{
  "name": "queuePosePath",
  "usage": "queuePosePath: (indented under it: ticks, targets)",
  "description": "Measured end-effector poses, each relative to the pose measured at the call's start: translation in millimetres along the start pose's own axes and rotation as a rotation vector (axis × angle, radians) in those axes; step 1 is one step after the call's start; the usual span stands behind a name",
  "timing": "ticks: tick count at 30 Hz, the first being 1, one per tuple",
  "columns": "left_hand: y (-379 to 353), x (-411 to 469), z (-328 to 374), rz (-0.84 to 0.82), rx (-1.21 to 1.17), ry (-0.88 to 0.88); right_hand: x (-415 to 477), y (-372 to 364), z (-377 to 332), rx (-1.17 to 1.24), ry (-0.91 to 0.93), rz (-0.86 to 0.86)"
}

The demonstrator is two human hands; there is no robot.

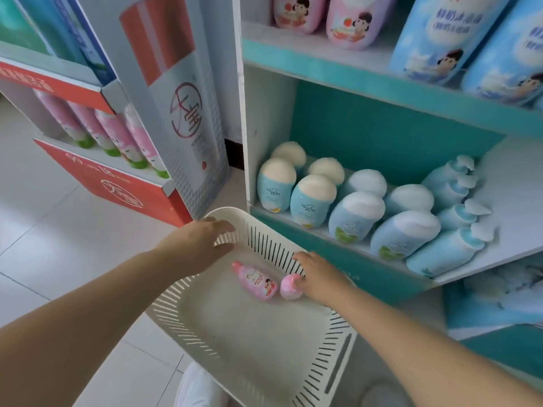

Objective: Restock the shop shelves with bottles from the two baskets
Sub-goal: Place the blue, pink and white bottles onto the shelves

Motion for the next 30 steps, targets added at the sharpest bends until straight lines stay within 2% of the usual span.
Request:
queuePosePath:
  ticks: [8, 14, 20, 25, 30]
  targets:
    - [-37.2, 14.4, -26.6, 0.031, -0.076, -0.015, 34.9, -42.0, -1.7, -0.205, -0.063, -0.142]
    - [-38.6, 20.1, -27.4, 0.067, -0.125, -0.004, 30.4, -45.9, -5.2, -0.348, -0.008, -0.044]
    - [-42.2, 19.9, -20.0, 0.026, -0.132, -0.025, 20.3, -29.6, -8.6, -0.281, -0.002, -0.074]
    - [-44.4, 23.2, -9.1, -0.027, -0.126, -0.053, 6.6, -18.6, -12.0, -0.295, 0.122, 0.055]
    - [-44.7, 26.9, 3.2, -0.09, -0.123, -0.101, -14.0, 3.4, -23.2, -0.164, 0.31, 0.196]
Point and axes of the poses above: each hand's wrist, its own x-axis towards the middle knuckle, its own y-axis out of the back of the hand, z = x × y, the point moved 1 cm from there along x, towards the middle knuckle, and after that the axes turned 10 degrees about -y, right-handed, at the moved point
